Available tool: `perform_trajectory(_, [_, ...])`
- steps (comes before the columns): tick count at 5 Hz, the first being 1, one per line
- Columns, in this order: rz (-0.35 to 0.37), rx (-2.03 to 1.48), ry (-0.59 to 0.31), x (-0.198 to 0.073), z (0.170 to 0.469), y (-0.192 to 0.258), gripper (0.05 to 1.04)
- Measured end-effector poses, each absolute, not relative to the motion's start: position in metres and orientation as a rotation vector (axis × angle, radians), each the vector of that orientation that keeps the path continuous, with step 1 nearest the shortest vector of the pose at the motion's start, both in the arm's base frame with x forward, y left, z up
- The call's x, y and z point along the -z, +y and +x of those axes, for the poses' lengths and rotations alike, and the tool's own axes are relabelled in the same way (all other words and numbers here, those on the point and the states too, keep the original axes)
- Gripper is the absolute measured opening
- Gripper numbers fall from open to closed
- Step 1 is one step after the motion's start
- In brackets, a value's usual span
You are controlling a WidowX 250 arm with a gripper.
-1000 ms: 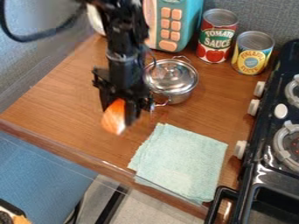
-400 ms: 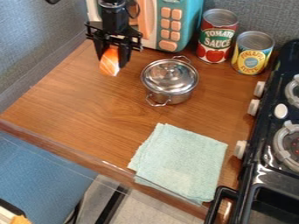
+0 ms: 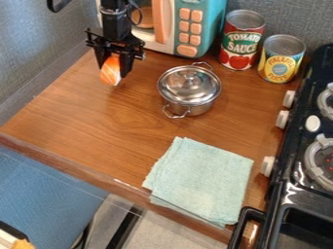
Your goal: Move the sushi to the upper left of the table
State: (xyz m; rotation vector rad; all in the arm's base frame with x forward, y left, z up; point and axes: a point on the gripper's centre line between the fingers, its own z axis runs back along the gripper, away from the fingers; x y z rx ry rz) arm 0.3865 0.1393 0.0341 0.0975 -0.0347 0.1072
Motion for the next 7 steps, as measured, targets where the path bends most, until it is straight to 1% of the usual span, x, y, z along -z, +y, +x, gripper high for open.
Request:
perform_trajectory(1, [0.112,-0.109,-0.059,-0.032,0.389,0.146,0.63])
perform_trajectory(2, [0.094,-0.138,-0.035,-0.022,0.386,0.154,0.921])
perform_trajectory(3, [0.086,-0.143,-0.039,-0.028,0.389,0.155,1.007])
perform_trajectory(4, [0.072,-0.141,-0.042,-0.034,0.391,0.152,1.002])
perform_trajectory(5, [0.049,-0.128,-0.112,-0.065,0.395,0.147,0.999])
perform_trajectory(6, [0.047,-0.079,-0.151,-0.083,0.396,0.143,0.999])
perform_trajectory(7, [0.074,-0.037,-0.129,-0.081,0.393,0.146,0.999])
